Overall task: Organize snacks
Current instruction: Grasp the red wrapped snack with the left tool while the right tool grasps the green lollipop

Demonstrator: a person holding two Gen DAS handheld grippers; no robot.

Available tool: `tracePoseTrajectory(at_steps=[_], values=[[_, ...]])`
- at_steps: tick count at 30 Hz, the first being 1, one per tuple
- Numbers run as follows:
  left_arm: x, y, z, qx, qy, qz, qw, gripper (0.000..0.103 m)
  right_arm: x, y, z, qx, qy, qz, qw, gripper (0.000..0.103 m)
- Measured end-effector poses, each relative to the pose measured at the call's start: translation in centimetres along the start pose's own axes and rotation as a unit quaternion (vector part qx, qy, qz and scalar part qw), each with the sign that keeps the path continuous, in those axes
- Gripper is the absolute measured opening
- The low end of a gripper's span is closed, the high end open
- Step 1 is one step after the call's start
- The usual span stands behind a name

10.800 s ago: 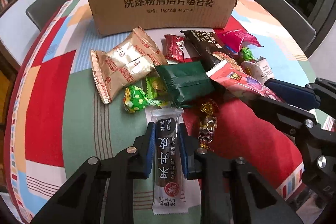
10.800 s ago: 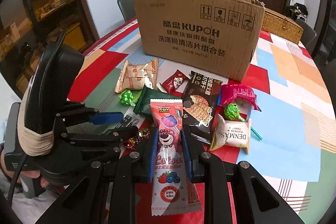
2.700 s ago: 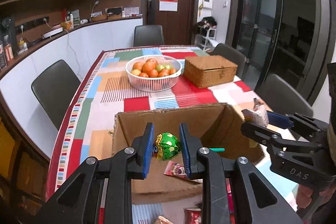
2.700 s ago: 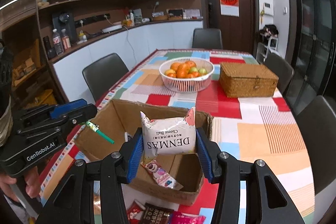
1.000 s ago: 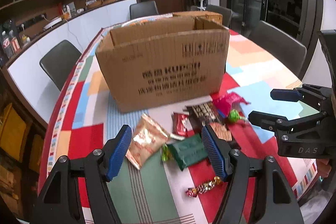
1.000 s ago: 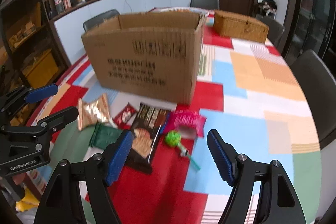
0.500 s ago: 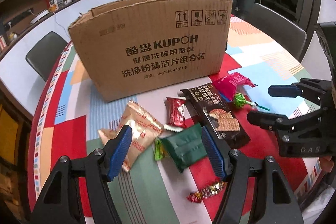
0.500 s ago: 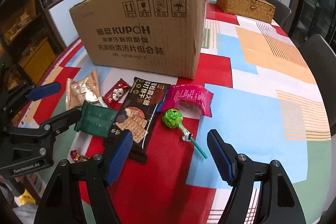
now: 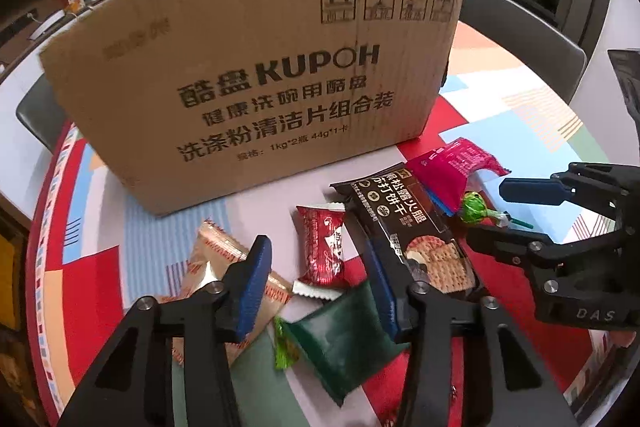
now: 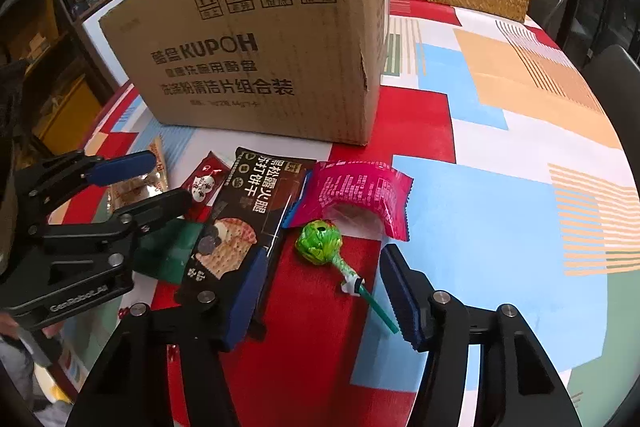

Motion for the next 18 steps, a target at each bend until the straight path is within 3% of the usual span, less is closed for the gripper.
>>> tracePoseTrajectory(at_steps=[11, 18], values=[[-0.2, 2.6, -0.5, -0.030, -0.002, -0.005, 0.9995, 0.037, -0.1, 1.5, 0.1, -0.014, 0.003, 0.009, 1.000, 0.039], [-0.2, 3.0, -0.5, -0.030, -0.016, -0.009, 0.9994, 0.033, -0.1, 2.2, 0.1, -0.016, 0.001, 0.006, 1.000, 0.036]])
Point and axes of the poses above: each gripper's, at about its wrist camera, not at the fingertips, and y roughly the way its jaws point, x to its right, z to its top, the point moved 4 cm from there along y, roughly the way its jaws point, and after that the axes turned 15 degrees about x, right-handed, at the moved point
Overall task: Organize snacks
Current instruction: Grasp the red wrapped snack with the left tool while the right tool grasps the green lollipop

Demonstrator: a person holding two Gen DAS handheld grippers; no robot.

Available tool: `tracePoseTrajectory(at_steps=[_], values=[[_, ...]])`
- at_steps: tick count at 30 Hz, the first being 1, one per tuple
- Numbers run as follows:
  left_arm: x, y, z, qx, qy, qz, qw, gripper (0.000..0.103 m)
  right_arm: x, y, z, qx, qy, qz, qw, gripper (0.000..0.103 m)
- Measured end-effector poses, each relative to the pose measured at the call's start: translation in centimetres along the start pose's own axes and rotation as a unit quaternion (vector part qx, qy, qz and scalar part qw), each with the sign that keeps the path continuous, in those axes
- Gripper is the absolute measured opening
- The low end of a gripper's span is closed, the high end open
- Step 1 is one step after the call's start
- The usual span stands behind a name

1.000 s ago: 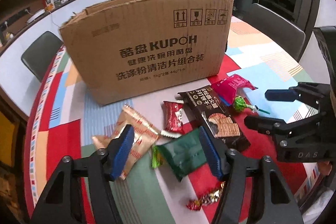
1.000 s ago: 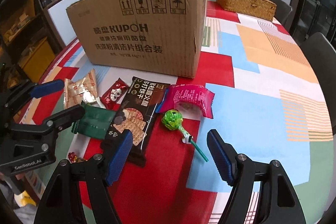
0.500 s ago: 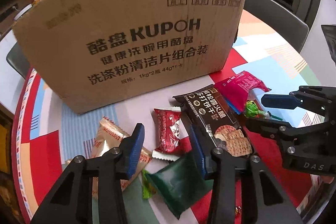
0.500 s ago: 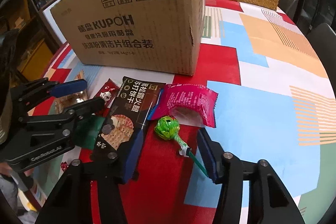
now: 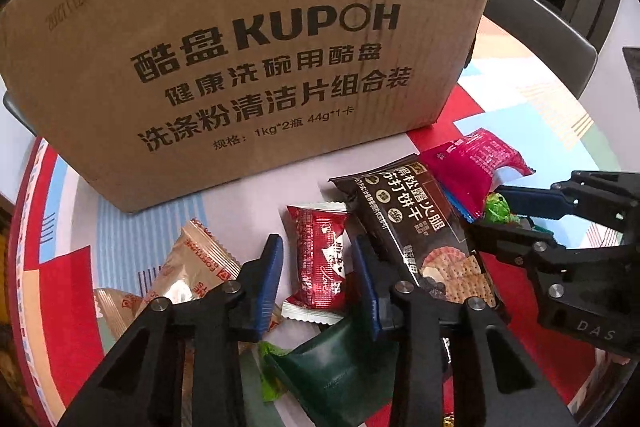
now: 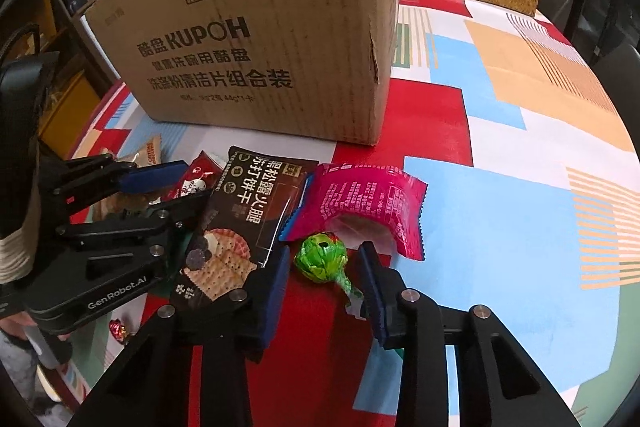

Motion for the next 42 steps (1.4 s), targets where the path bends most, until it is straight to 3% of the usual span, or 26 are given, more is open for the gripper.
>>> tracePoseTrajectory(at_steps=[4, 6, 14, 29, 42], values=[[-0.2, 0.1, 0.1, 0.002, -0.006, -0.001, 1.0000, 0.023, 0.0, 0.2, 0.0, 0.001, 0.001, -0.004, 1.000, 0.032], [-0.2, 0.1, 0.2, 0.001, -0.006, 0.000, 1.0000, 0.023, -0.2, 0.2, -0.1, 0.002, -0.002, -0.003, 1.000, 0.027], [0.4, -1.6, 1.0, 0.016, -0.009, 0.007, 0.9998, 0.022, -0.7, -0.8, -0.1, 0.010, 0.002, 0.001, 1.000, 0.027], [1.0, -9.3, 2.4, 0.094, -0.019, 0.004, 0.9953, 0.022, -2.3, -6.6, 2.0, 0.075, -0.010, 0.014, 0.997, 0.027], [1.3, -14.7, 6.0, 0.175, -0.002, 0.015, 0.9845, 0.022, -4.0, -11.2, 5.7, 0.151, -0.028, 0.024, 0.988, 0.027]])
Point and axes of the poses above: each gripper's, at about its wrist camera, not at the fingertips, and y roughly the way its jaws point, x to its right, z to its top, the point moved 4 cm from there along y, roughly the way its jaws point, and after that the axes turned 15 degrees about x, right-handed, at the moved point
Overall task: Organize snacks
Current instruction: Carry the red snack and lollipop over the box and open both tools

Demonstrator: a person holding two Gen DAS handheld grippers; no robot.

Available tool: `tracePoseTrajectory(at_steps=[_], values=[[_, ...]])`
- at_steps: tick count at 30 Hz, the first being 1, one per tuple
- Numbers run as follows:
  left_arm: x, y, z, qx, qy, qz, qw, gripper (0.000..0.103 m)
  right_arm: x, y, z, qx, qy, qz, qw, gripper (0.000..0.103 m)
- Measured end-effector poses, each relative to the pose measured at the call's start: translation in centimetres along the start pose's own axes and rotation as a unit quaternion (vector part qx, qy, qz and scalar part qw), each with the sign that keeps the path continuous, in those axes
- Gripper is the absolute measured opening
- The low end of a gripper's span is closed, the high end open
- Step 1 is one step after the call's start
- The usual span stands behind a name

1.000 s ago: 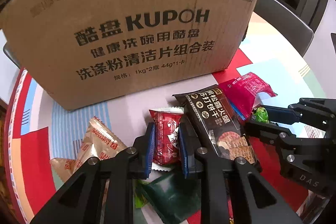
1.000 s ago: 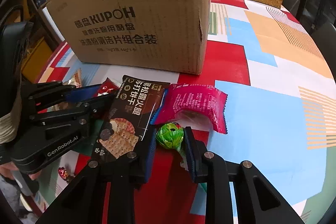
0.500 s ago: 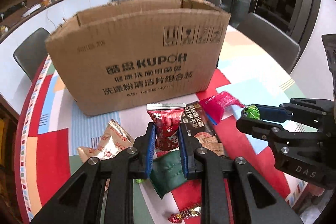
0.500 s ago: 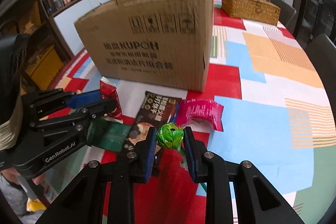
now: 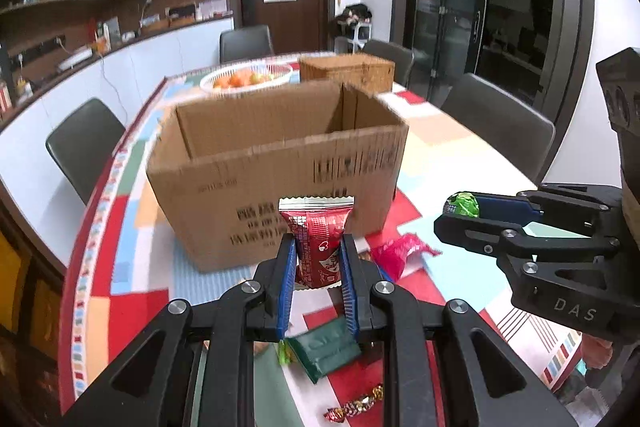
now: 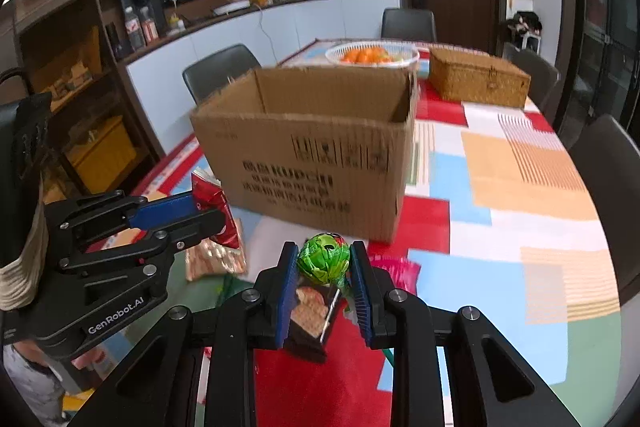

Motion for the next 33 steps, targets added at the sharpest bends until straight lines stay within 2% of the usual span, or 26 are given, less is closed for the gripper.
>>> tracePoseTrajectory(at_steps=[10, 18, 26, 33], values=[[-0.6, -1.7, 5.1, 0.068, 0.015, 0.012, 0.9975, 0.022, 0.1, -1.0, 4.2, 0.055, -0.001, 0.004, 0.998, 0.027], [-1.8, -1.6, 8.3, 0.096, 0.015, 0.021, 0.9950, 0.022, -0.6, -0.8, 7.9, 0.095, -0.010, 0.012, 0.995, 0.027], [-2.9, -0.2, 10.7, 0.102, 0.028, 0.034, 0.9938, 0.022, -0.5, 1.1, 10.9, 0.105, -0.003, 0.027, 0.994, 0.027], [-4.8, 3.5, 11.8, 0.072, 0.017, 0.038, 0.9965, 0.022, 0.5, 4.4, 12.6, 0.085, 0.006, 0.017, 0.996, 0.027]])
Point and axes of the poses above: each gripper's, at about its wrist camera, not at the fingertips, and y roughly the way its jaws point, x to its right, z to its top, the point moved 4 cm from there along y, roughly the way its jaws point, and after that the axes turned 15 degrees about x, right-handed, at the moved point
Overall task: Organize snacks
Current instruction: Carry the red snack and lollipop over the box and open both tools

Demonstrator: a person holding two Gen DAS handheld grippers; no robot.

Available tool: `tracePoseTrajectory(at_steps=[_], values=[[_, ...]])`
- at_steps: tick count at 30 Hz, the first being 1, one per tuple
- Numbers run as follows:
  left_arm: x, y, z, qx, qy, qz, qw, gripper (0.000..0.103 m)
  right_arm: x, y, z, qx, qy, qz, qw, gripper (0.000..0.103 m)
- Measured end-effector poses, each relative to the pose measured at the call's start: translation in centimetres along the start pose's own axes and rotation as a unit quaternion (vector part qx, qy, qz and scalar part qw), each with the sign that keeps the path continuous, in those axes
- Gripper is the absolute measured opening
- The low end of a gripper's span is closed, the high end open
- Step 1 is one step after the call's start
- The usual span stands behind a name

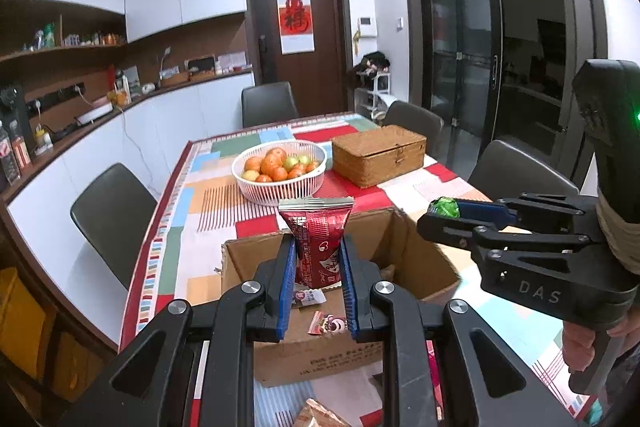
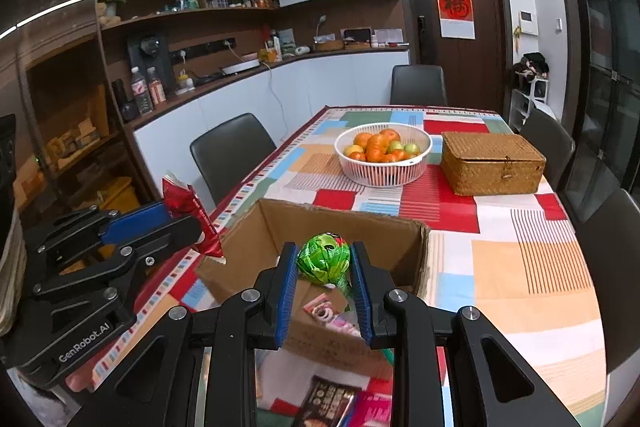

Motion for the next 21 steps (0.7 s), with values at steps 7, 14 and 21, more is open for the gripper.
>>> tracePoseTrajectory(at_steps=[7, 14, 21], values=[[-1.6, 4.0, -0.8, -0.037, -0.020, 0.010, 0.9991, 0.022, 1.0, 3.3, 0.3, -0.018, 0.011, -0.008, 1.000, 0.027], [-2.1, 6.9, -2.5, -0.075, -0.025, 0.011, 0.9968, 0.022, 1.6, 7.3, -0.9, -0.061, 0.024, -0.003, 0.998, 0.027], [-2.7, 7.0, -3.9, -0.089, -0.034, 0.026, 0.9951, 0.046, 2.0, 9.4, -2.5, -0.085, 0.025, -0.026, 0.996, 0.030]])
Point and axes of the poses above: each gripper's, at about its wrist camera, not at the fingertips, and y roughly the way its jaws point, x to its right, z to its top, the point moved 4 cm from there along y, roughly the way its jaws point, and after that the axes turned 15 degrees about x, right-handed, at the moved point
